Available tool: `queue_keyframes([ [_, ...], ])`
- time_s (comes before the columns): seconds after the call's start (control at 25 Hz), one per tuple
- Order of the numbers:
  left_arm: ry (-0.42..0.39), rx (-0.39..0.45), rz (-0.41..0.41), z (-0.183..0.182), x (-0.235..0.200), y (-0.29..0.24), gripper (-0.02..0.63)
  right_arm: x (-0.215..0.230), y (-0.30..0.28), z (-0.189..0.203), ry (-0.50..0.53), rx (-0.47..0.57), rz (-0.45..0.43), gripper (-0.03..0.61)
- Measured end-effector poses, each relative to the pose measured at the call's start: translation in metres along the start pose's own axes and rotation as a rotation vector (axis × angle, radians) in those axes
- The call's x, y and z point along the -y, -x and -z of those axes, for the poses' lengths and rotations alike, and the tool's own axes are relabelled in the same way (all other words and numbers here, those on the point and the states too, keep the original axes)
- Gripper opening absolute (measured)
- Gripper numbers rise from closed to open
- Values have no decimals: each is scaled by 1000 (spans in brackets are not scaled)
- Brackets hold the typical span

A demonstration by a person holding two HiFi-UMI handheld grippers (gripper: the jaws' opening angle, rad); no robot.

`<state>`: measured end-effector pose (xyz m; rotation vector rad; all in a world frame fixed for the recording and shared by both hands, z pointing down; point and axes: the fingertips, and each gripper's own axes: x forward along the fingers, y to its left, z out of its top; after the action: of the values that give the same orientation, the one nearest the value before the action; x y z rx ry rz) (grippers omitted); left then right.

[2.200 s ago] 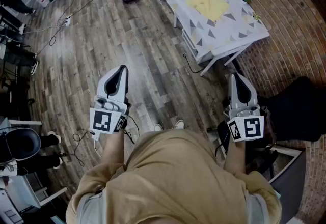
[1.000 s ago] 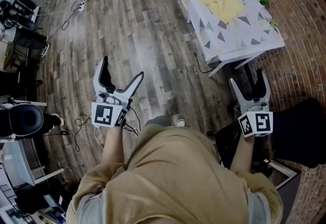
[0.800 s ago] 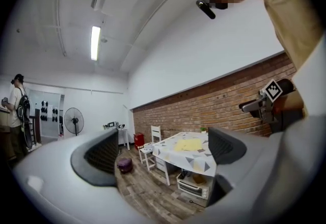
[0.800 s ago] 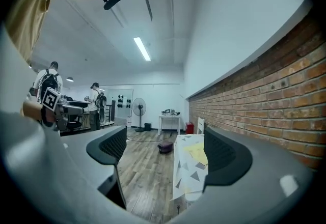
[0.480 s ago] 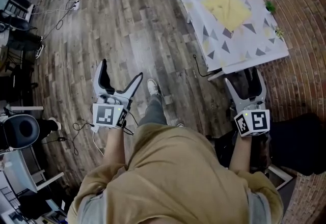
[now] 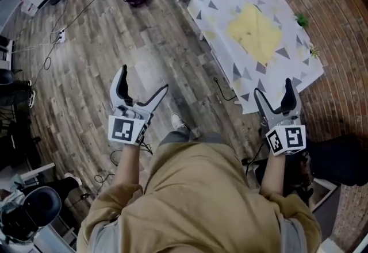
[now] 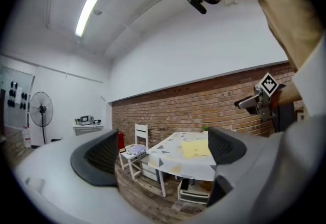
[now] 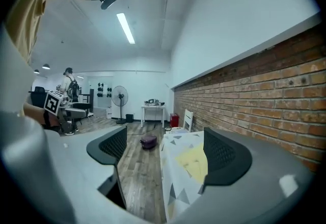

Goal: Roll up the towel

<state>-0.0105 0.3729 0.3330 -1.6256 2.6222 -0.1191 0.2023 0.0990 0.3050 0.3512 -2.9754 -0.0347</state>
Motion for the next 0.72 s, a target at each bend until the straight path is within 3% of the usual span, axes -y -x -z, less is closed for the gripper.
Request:
queue_keyframes([
  [0.24,2,-1,152,4,-24,-97,575,25,-46,4,-34,-39,121,446],
  [0.48,-17,-34,267,23,-23,-192,575,91,-82,20,-63,-7,254,446],
  [0.72,-131,-50,438,-14,-4,-301,575,147,-130,28,-147,43,343,446],
])
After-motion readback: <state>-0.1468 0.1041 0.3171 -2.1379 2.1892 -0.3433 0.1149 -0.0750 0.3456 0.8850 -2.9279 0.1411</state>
